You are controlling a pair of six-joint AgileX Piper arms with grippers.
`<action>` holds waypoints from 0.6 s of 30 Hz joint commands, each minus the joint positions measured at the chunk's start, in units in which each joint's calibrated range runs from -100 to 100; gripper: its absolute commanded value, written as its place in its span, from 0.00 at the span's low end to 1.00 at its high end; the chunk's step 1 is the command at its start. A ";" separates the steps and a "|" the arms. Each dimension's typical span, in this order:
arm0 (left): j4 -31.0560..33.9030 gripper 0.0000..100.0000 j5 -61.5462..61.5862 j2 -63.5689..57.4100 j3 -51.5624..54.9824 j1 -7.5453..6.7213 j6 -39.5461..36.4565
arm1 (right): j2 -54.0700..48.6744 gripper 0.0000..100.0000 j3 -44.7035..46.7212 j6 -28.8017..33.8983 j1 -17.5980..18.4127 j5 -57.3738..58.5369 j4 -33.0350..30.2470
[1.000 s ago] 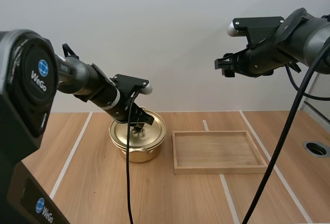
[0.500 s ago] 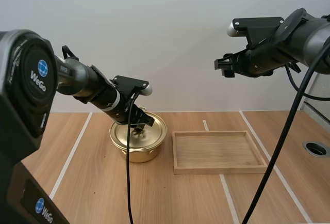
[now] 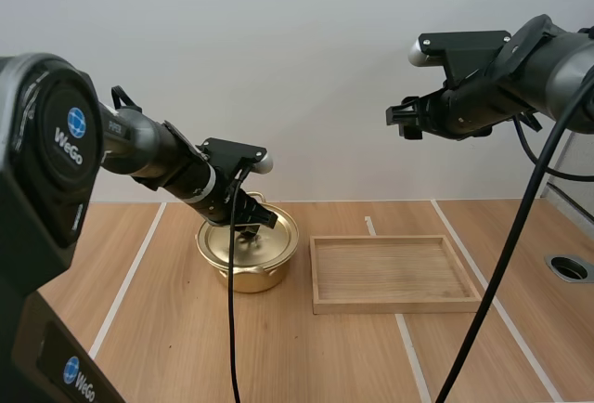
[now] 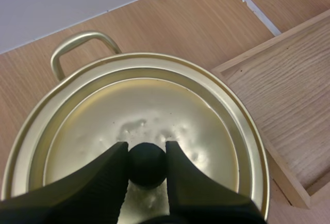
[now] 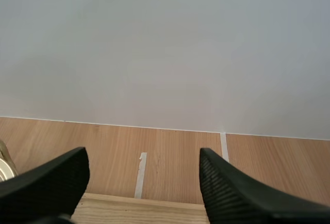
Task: Open the pot, put the pineapple inside, and close it
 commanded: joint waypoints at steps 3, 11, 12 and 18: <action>-2.60 1.00 0.35 0.11 0.65 -0.04 0.01 | -0.92 1.00 -0.08 0.06 -0.23 0.36 -0.39; -3.34 1.00 -1.96 0.11 0.41 -0.20 -1.04 | -0.92 1.00 -0.08 0.06 -0.23 0.36 0.15; -3.60 1.00 -1.96 0.00 0.13 -0.20 -1.04 | -0.92 1.00 -0.08 0.06 -0.23 0.36 0.15; -4.25 1.00 -0.37 0.00 -3.08 -0.20 -1.29 | -0.92 1.00 -0.08 0.06 -0.23 0.36 1.09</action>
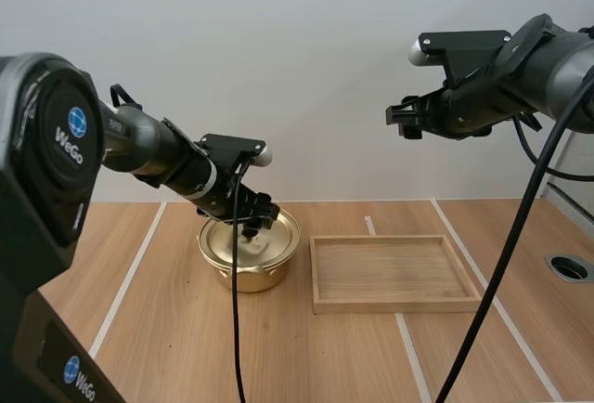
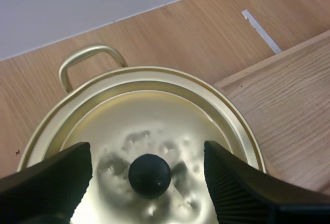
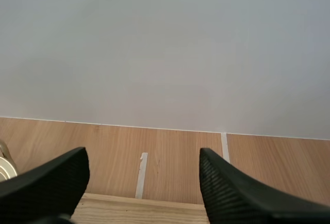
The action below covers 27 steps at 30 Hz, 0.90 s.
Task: Open the pot, put the pineapple inside, and close it
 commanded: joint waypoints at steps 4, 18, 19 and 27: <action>-1.42 1.00 2.71 -0.37 -3.64 -0.20 -2.09 | -0.92 1.00 -0.08 0.06 -0.23 0.36 1.21; -1.20 1.00 -5.77 -12.01 -8.05 -0.20 -3.35 | -0.92 1.00 -0.08 0.06 -0.23 -0.22 1.44; -1.06 1.00 -6.67 -13.42 -8.05 -0.20 -3.35 | -0.92 1.00 -0.08 0.06 -0.23 -0.22 1.63; -0.83 0.83 -12.44 -22.56 -8.05 -0.13 -5.10 | -0.92 1.00 -0.08 0.06 -0.23 -0.40 2.55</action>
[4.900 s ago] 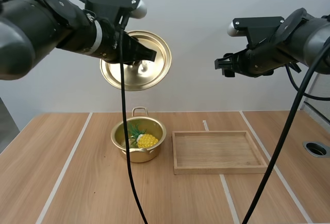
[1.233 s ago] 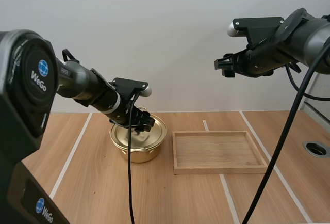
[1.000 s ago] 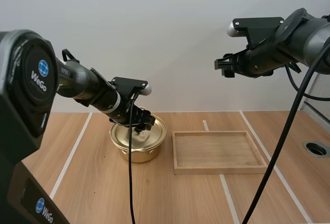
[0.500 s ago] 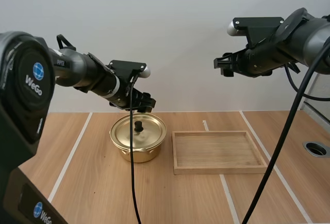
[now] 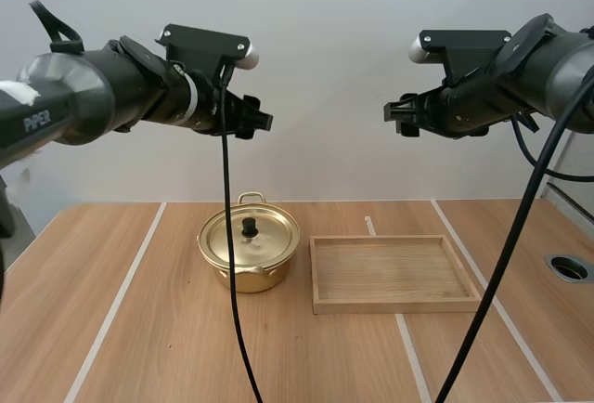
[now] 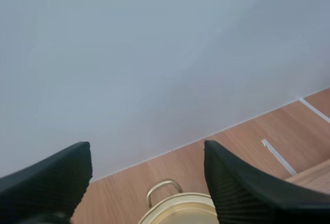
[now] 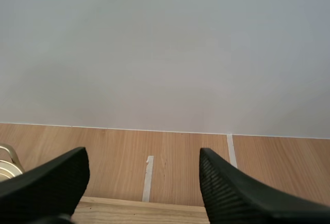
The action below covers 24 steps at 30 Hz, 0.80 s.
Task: Open the pot, put the pineapple inside, and close it
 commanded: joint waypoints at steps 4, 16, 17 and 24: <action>0.09 0.15 -2.13 -5.88 -0.37 -0.13 -1.88 | -0.92 0.52 -0.08 -0.30 -0.23 -0.40 0.57; 4.91 0.00 -3.96 -13.16 -0.37 1.76 -9.02 | -5.38 0.00 -0.08 -0.29 -0.23 -4.87 2.27; 4.82 0.00 -4.80 -14.01 -0.37 2.12 -9.52 | -6.60 0.00 -0.08 -0.29 -0.23 -6.33 2.88; 3.30 0.00 -15.87 -22.13 2.55 3.59 -14.50 | -16.33 0.00 -0.08 -0.39 -0.23 -14.33 12.00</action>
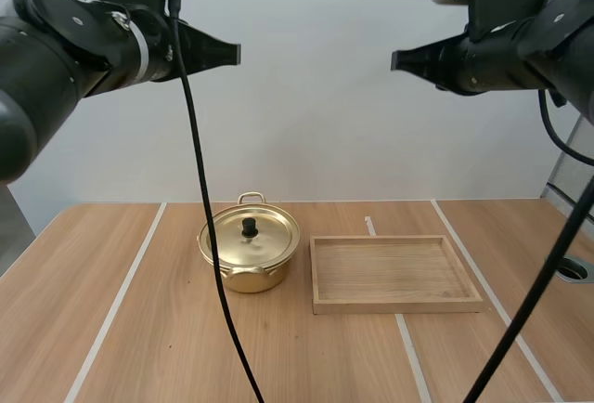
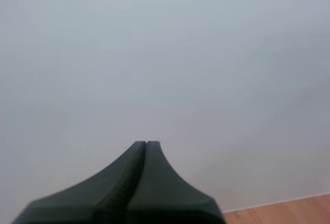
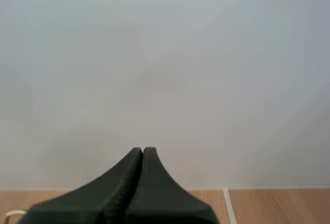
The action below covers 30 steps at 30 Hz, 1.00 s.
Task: Open the pot, put the pineapple inside, and close it
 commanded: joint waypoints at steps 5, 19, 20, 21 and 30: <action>-5.47 0.00 -20.25 -14.43 9.83 0.66 -4.45 | -12.60 0.00 0.22 -1.96 -0.23 -7.33 13.83; -6.20 0.00 -12.81 -35.65 25.20 0.66 -14.49 | -36.62 0.00 25.24 -4.76 -0.23 -8.32 17.24; -6.20 0.00 -12.47 -36.67 26.86 0.66 -14.58 | -38.82 0.00 26.90 -4.76 -0.23 -8.32 16.49; -6.07 0.00 -12.47 -37.66 28.53 0.66 -14.58 | -40.60 0.00 28.40 -4.66 -0.23 -8.32 15.42; -3.98 0.00 -12.47 -42.25 36.37 0.66 -14.58 | -54.33 0.00 38.24 8.69 -1.12 -4.05 3.96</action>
